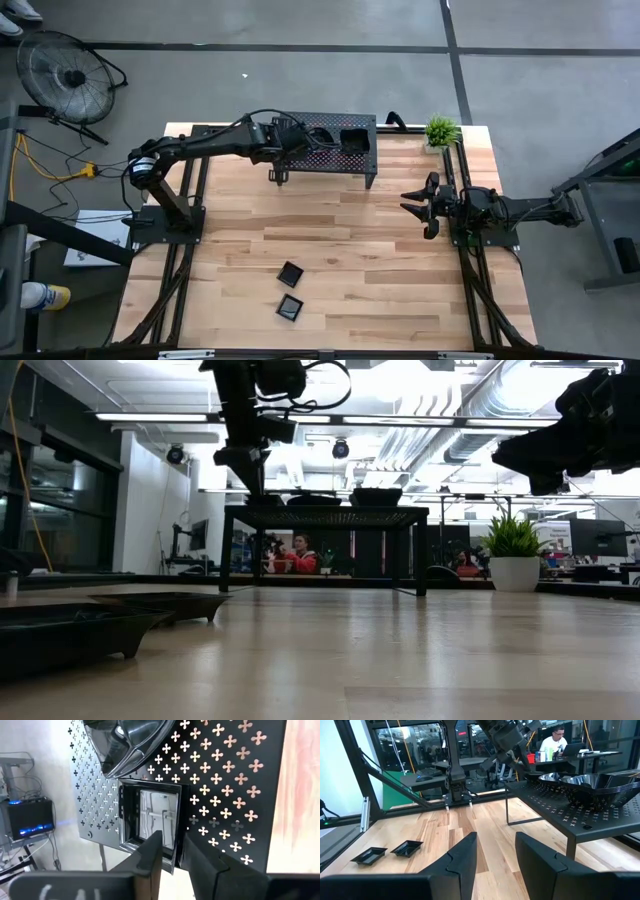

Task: Pick & Place Mini shaped plates
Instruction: Stack the top left black square plate on top of the black square plates on the shelf

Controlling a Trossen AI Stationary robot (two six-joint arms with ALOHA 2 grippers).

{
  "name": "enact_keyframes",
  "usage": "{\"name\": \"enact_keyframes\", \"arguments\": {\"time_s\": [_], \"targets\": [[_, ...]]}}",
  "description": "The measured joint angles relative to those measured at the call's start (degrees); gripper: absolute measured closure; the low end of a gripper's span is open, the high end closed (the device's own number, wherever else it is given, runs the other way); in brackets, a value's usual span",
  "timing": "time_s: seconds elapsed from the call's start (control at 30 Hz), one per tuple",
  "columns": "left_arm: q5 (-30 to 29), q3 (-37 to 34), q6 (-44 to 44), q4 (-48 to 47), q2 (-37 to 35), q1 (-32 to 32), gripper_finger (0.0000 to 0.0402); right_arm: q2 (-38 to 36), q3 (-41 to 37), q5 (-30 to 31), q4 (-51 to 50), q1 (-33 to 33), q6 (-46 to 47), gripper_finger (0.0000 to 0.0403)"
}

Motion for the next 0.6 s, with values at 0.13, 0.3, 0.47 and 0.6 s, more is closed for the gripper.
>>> {"name": "enact_keyframes", "arguments": {"time_s": [0.13,0.3,0.47,0.6], "targets": [[1.43,0.6,0.15,-1.39,0.0,0.0,0.0317,0.0,0.0,-0.01,-0.02,0.0,0.0,0.0273],[2.76,3.28,-0.12,-4.84,-0.04,-0.5,0.0316,0.0,0.0,0.0,-0.02,0.0,0.0,0.0273],[2.92,5.98,-0.32,-8.59,-0.09,-2.19,0.0316,0.0,0.0,-0.02,-0.02,-0.02,0.0,0.0273],[0.5,6.27,-0.84,-8.43,-0.09,-3.13,0.0316,0.0,0.0,-0.01,-0.02,-0.02,0.0,0.0273]]}}
